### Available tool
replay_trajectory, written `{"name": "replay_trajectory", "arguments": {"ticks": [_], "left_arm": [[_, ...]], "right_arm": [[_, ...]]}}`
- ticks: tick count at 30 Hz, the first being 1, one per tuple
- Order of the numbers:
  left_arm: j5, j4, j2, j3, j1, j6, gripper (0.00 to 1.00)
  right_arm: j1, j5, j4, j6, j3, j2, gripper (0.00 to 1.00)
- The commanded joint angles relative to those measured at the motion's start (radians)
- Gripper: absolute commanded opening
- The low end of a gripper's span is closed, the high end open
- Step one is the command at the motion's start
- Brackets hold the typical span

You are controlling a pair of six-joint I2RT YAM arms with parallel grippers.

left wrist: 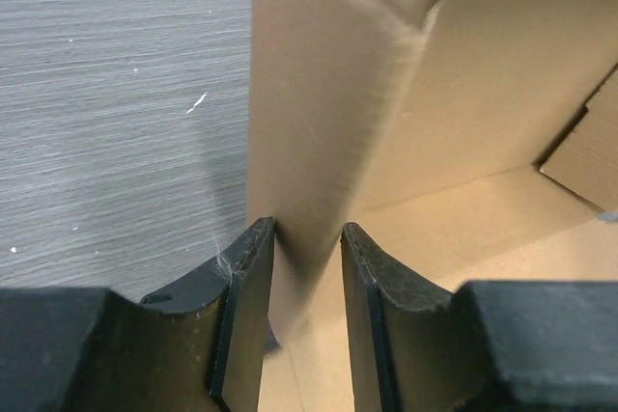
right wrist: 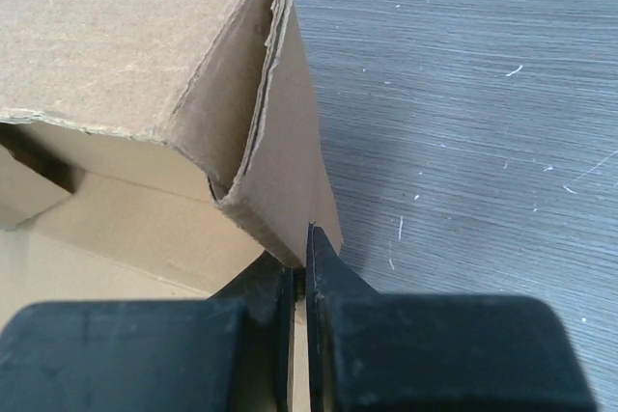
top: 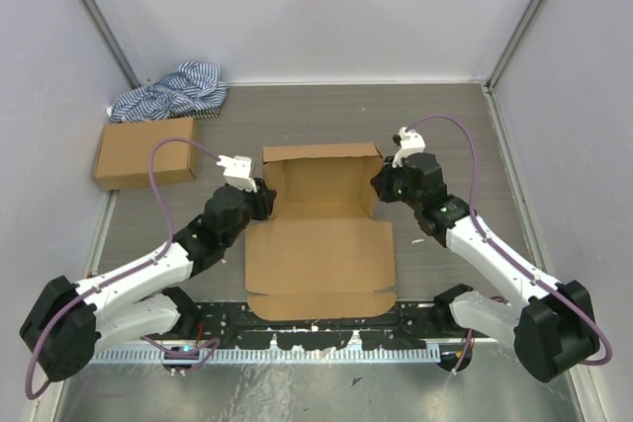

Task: Fold the paper box

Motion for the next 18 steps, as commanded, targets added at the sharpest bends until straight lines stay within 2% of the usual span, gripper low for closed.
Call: {"name": "replay_trajectory", "arguments": {"ticks": [1, 5, 9, 11, 15, 18], "left_arm": [[-0.102, 0.066, 0.035, 0.040, -0.003, 0.020, 0.42], [-0.142, 0.099, 0.086, 0.051, -0.002, 0.050, 0.44], [-0.165, 0.109, 0.130, 0.062, -0.003, 0.060, 0.39], [-0.212, 0.074, 0.141, 0.077, -0.006, 0.049, 0.31], [-0.355, -0.062, 0.161, 0.137, -0.009, 0.006, 0.01], [-0.456, -0.202, 0.186, 0.201, -0.018, -0.034, 0.00]], "right_arm": [[0.031, -0.032, 0.081, 0.037, 0.016, -0.029, 0.01], [0.051, -0.027, 0.089, 0.040, 0.018, -0.016, 0.01], [0.084, 0.002, 0.090, 0.044, 0.024, -0.002, 0.01], [0.105, 0.030, 0.083, 0.049, 0.031, 0.001, 0.01], [0.146, 0.116, 0.050, 0.075, 0.053, 0.016, 0.01], [0.172, 0.167, 0.027, 0.106, 0.070, 0.036, 0.01]]}}
